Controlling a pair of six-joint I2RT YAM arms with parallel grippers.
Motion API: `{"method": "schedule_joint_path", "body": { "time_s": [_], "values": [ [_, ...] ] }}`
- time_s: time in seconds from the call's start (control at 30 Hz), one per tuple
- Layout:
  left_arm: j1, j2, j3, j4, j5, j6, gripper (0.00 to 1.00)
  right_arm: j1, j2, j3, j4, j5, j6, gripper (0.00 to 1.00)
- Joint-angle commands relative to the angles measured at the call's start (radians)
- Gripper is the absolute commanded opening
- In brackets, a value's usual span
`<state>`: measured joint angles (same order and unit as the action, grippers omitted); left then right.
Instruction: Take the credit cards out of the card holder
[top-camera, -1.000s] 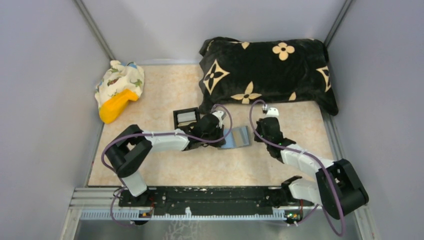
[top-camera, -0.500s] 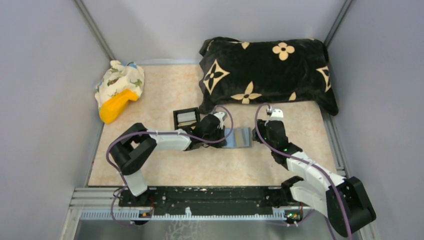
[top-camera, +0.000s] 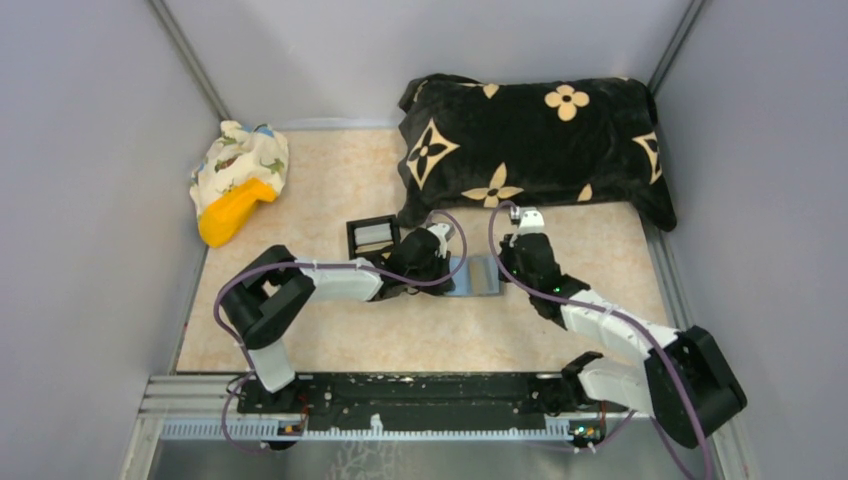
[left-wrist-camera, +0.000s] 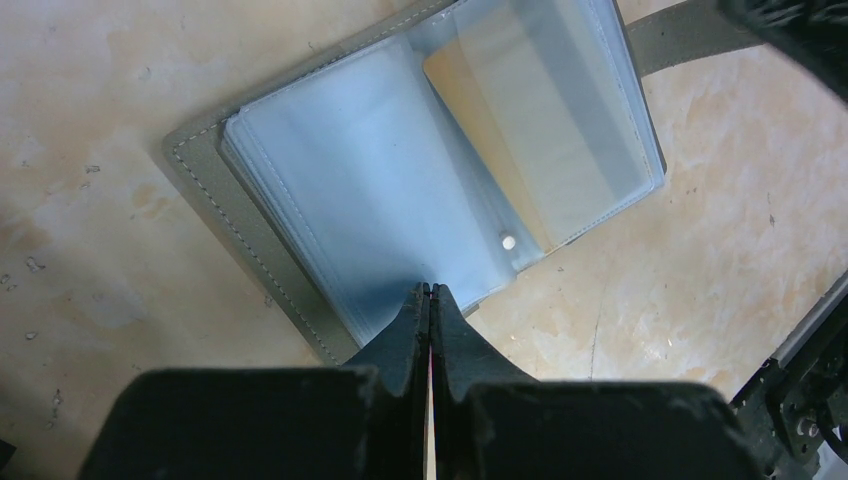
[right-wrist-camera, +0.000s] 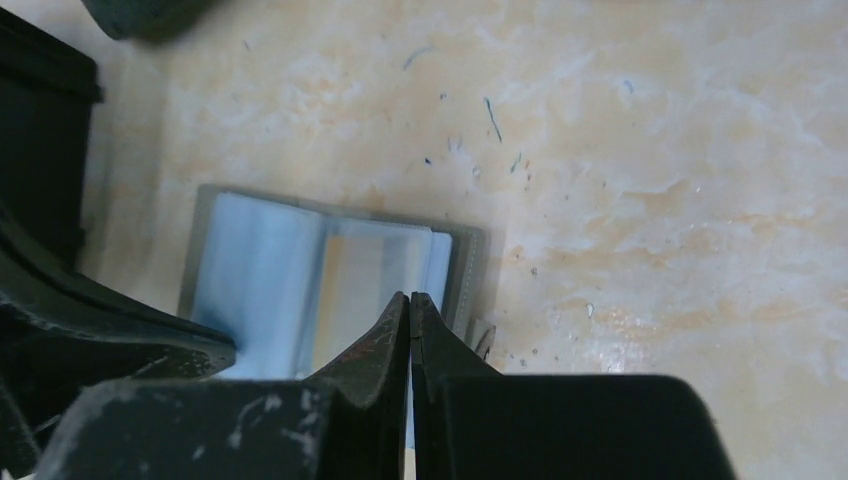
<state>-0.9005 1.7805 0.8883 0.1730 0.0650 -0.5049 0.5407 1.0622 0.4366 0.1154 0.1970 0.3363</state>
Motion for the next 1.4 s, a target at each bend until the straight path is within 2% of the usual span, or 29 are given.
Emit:
{"method": "schedule_joint_path", "body": {
  "time_s": [0.0,0.5,0.73,0.97,1.37],
  "values": [
    [0.011,0.005,-0.009,-0.006,0.004,0.000,0.00,0.004,0.089,0.030,0.059,-0.006,0.026,0.00],
    [0.012,-0.002,-0.017,-0.002,0.008,-0.002,0.00,0.000,0.220,-0.021,0.138,-0.001,0.041,0.00],
    [0.015,0.000,-0.020,-0.001,0.010,-0.005,0.00,0.000,0.264,-0.019,0.189,-0.099,0.035,0.00],
    [0.015,0.005,-0.020,0.003,0.015,-0.006,0.00,0.014,0.242,-0.022,0.226,-0.183,0.058,0.00],
    [0.015,-0.027,-0.040,0.008,0.016,-0.009,0.00,0.050,0.301,0.014,0.282,-0.246,0.070,0.00]
  ]
}}
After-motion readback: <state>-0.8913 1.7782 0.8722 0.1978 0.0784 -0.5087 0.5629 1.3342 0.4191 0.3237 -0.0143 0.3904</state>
